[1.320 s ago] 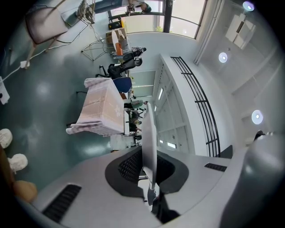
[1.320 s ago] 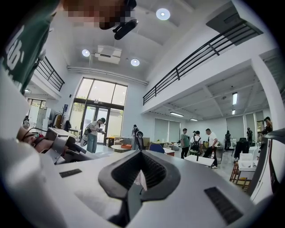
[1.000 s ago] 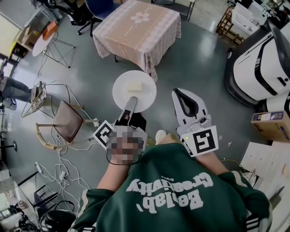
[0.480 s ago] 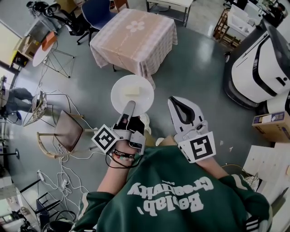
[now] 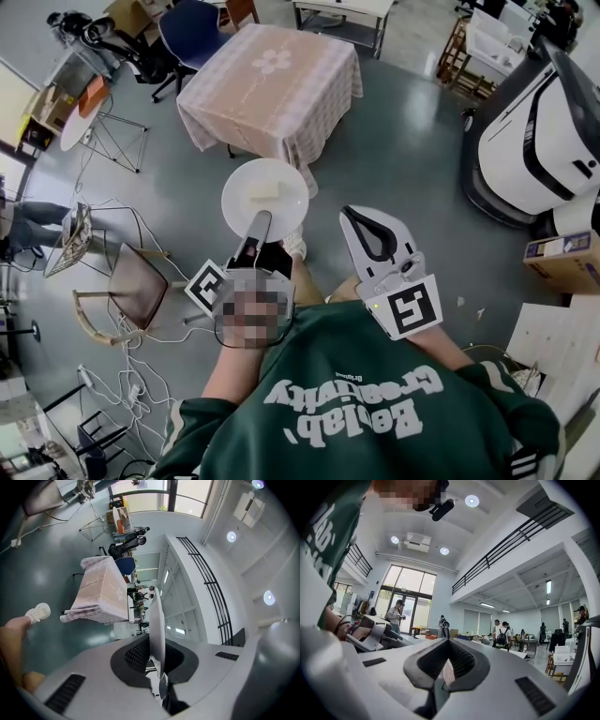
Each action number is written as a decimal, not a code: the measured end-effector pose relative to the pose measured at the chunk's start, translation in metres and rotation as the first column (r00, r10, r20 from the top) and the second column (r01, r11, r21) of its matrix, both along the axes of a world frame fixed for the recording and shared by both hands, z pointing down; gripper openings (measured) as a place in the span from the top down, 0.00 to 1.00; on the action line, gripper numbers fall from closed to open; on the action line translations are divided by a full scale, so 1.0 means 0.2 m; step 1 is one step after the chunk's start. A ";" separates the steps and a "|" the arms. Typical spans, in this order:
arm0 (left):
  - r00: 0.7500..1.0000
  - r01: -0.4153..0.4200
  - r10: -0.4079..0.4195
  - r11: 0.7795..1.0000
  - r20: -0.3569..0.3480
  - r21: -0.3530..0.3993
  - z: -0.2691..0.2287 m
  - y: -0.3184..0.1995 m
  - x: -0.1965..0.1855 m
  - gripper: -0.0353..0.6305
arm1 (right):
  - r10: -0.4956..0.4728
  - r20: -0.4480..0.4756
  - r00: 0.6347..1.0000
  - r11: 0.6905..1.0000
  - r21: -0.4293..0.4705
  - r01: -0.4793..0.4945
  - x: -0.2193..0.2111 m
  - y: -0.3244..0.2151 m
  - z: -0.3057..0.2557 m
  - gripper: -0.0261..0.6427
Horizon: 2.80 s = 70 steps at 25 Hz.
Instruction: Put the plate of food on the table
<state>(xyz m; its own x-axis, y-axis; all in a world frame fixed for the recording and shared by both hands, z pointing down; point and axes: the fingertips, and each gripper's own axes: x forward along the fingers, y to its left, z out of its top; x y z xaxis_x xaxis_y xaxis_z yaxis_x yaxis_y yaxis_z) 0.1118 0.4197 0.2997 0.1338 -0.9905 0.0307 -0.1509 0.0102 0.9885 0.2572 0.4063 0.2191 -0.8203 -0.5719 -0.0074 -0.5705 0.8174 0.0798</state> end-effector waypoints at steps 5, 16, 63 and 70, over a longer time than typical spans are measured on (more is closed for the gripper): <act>1.000 -0.006 0.006 1.000 0.001 -0.001 0.01 -0.12 -0.08 0.91 | 0.009 -0.035 0.999 0.999 0.031 -0.008 -0.08 -0.10 0.02 0.94; 1.000 -0.006 0.006 1.000 -0.004 -0.016 0.01 -0.48 -0.34 0.91 | 0.031 -0.092 0.995 0.999 -0.011 -0.032 -0.29 -0.43 0.06 0.94; 0.983 -0.185 0.185 0.983 0.008 0.008 -0.10 -1.98 -1.03 0.91 | 0.209 -0.060 0.976 0.975 -0.062 -0.212 -1.01 -1.87 -0.04 0.94; 0.980 -0.196 0.197 0.980 -0.012 0.035 -0.12 -2.05 -1.10 0.91 | 0.218 -0.062 0.974 0.974 -0.055 -0.222 -1.10 -1.94 -0.04 0.94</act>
<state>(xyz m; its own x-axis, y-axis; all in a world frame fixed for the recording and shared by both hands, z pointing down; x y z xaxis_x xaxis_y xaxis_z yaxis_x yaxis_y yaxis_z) -0.1079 0.0099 0.2755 0.3263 -0.9453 -0.0056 -0.1319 -0.0514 0.9899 0.0366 0.0187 0.2112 -0.6724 -0.7364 0.0747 -0.7332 0.6765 0.0694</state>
